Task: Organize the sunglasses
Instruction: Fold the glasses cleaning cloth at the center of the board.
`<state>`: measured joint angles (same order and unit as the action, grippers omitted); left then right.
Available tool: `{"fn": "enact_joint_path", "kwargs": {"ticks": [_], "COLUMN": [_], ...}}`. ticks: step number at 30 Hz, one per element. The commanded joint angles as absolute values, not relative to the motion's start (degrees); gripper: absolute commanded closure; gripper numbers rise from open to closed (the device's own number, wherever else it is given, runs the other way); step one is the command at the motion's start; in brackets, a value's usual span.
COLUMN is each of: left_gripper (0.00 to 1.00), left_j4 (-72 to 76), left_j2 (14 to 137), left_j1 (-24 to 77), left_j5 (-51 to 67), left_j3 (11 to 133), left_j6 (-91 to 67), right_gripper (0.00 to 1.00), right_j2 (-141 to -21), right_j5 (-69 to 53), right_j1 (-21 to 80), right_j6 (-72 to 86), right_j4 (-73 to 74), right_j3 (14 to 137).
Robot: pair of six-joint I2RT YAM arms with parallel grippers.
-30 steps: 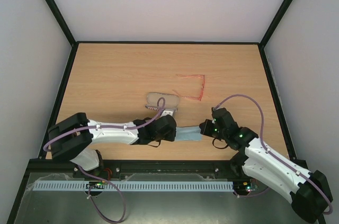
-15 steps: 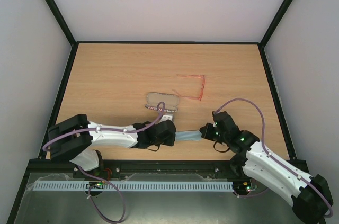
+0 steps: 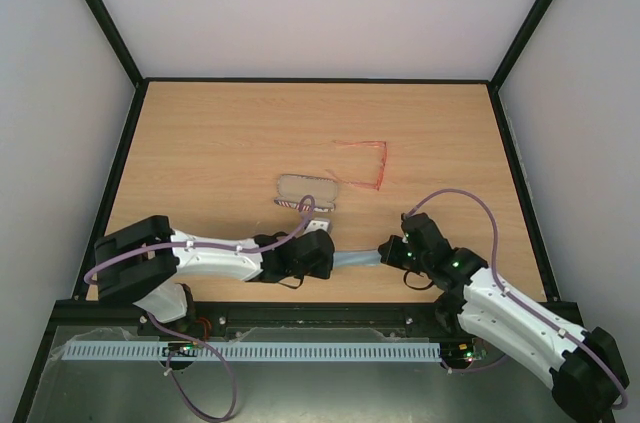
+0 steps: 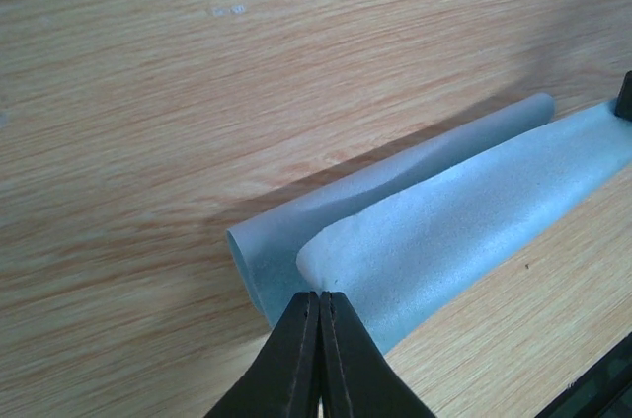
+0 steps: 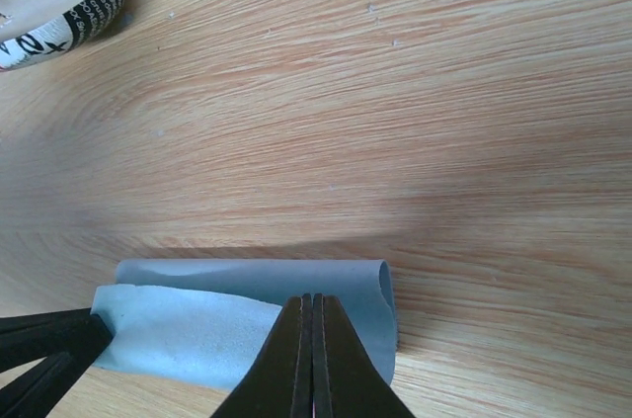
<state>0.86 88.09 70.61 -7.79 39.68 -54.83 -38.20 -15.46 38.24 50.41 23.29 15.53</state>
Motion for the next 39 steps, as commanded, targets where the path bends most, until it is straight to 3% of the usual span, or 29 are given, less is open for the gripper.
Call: {"fn": "enact_joint_path", "kwargs": {"ticks": [1,39], "left_gripper": [0.98,0.95], "left_j4": [1.32,0.00], "left_j2": [88.59,89.27], "left_j1": [71.52,70.65], "left_j5": [-7.81,-10.15], "left_j3": [39.38,41.15], "left_j6": [-55.70,-55.11], "right_gripper": [0.99,0.99], "right_j2": [-39.29,-45.32], "right_j5": [-14.16,-13.15], "right_j1": [38.58,38.58], "right_j6": [50.49,48.57], "right_j4": [22.16,18.63], "right_j3": [15.95,17.56]}}
